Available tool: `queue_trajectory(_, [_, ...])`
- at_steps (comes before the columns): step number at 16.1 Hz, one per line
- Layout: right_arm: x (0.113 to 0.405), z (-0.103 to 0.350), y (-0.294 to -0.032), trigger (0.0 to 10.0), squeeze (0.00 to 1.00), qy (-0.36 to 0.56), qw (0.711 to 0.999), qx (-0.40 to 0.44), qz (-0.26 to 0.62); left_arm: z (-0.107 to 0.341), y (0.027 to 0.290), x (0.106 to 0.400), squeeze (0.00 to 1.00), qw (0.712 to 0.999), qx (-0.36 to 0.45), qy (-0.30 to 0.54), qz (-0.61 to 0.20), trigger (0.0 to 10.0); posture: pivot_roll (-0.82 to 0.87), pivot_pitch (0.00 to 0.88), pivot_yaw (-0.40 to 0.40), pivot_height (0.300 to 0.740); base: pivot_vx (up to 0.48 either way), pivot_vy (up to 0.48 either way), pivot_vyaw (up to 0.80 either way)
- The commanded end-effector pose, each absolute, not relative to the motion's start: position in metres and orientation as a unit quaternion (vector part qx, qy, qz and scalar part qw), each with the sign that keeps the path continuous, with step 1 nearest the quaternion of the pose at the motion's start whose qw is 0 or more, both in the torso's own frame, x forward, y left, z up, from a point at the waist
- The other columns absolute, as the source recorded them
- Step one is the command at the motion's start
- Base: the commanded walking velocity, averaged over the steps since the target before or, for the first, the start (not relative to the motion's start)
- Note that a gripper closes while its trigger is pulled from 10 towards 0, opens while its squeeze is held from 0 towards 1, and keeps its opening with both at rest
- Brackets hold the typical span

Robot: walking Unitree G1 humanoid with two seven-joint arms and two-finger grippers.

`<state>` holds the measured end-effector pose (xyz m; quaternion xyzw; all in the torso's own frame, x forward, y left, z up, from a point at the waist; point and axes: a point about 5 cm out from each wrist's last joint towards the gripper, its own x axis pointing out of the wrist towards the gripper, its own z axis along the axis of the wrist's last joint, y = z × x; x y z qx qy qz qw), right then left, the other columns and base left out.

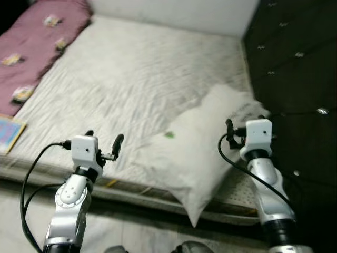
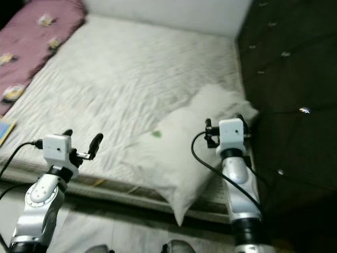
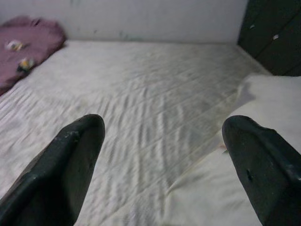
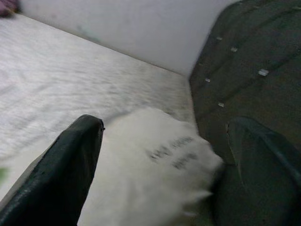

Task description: Clean up the room

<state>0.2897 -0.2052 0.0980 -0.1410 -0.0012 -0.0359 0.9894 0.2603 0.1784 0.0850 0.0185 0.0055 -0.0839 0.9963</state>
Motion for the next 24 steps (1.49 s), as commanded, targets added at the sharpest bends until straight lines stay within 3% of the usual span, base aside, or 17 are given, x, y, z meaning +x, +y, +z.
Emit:
queue_trajectory(1, [0.291, 0.098, -0.204, 10.0, 0.00, 0.000, 0.990, -0.140, -0.031, 0.082, 0.178, 0.258, 0.00, 0.996, 0.020, 0.012, -0.089, 10.0, -0.03, 0.053, -0.067, 0.740, 0.274, 0.000, 0.00])
queue_trajectory(8, [0.291, 0.097, -0.205, 10.0, 0.00, 0.000, 0.989, -0.144, -0.032, 0.081, 0.176, 0.259, 0.00, 0.996, 0.021, 0.014, -0.089, 10.0, -0.03, 0.043, -0.069, 0.740, 0.193, 0.000, 0.00])
queue_trajectory(20, [0.286, 0.090, -0.209, 10.0, 0.00, 0.017, 0.991, -0.130, -0.036, 0.079, 0.186, 0.256, 0.00, 0.998, 0.028, 0.028, -0.057, 10.0, -0.03, 0.047, -0.056, 0.740, 0.000, 0.000, -0.58])
queue_trajectory(24, [0.282, 0.088, -0.209, 10.0, 0.00, 0.020, 0.992, -0.113, -0.047, 0.076, 0.195, 0.242, 0.00, 0.999, 0.024, 0.038, -0.028, 10.0, -0.03, 0.048, -0.031, 0.740, 0.000, 0.000, -0.80])
